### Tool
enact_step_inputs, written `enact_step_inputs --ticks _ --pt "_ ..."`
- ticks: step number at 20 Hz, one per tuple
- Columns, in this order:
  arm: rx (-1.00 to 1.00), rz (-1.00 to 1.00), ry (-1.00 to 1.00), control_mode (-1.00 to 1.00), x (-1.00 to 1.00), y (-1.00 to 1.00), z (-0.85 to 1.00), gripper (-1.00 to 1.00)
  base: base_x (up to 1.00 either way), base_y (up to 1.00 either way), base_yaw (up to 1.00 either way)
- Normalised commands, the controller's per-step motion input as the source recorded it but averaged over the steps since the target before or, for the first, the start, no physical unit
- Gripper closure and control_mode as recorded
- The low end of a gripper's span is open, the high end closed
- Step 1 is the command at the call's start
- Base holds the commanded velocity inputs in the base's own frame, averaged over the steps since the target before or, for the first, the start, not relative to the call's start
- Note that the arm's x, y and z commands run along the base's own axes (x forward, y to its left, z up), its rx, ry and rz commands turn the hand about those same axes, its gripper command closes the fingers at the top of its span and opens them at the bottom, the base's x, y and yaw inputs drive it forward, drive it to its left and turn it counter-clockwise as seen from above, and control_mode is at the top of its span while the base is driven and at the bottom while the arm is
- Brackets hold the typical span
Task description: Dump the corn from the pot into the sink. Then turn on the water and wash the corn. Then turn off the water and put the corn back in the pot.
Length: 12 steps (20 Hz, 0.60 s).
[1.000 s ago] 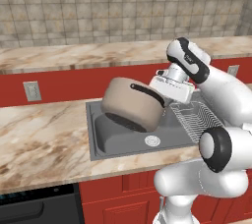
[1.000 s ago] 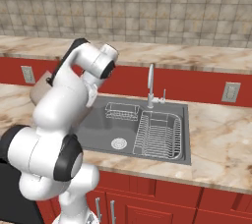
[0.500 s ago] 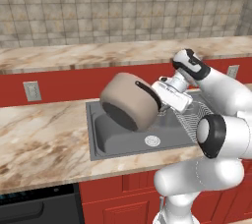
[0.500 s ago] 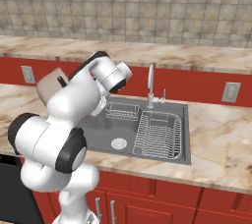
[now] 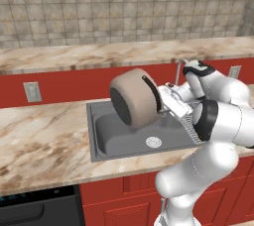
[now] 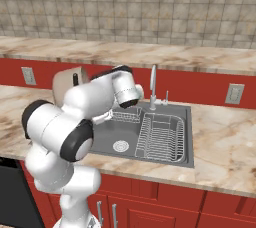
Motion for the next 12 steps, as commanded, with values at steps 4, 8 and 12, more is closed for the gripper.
enact_step_inputs --ticks 4,8,12 --pt "0.46 0.08 0.05 -1.0 -0.01 0.0 0.0 1.0 0.0 0.0 0.0" --pt "0.43 0.1 0.07 -1.0 -0.01 0.0 0.0 1.0 0.0 0.0 0.0" --pt "0.39 0.08 0.13 -1.0 0.0 0.0 0.0 1.0 0.0 0.0 0.0"
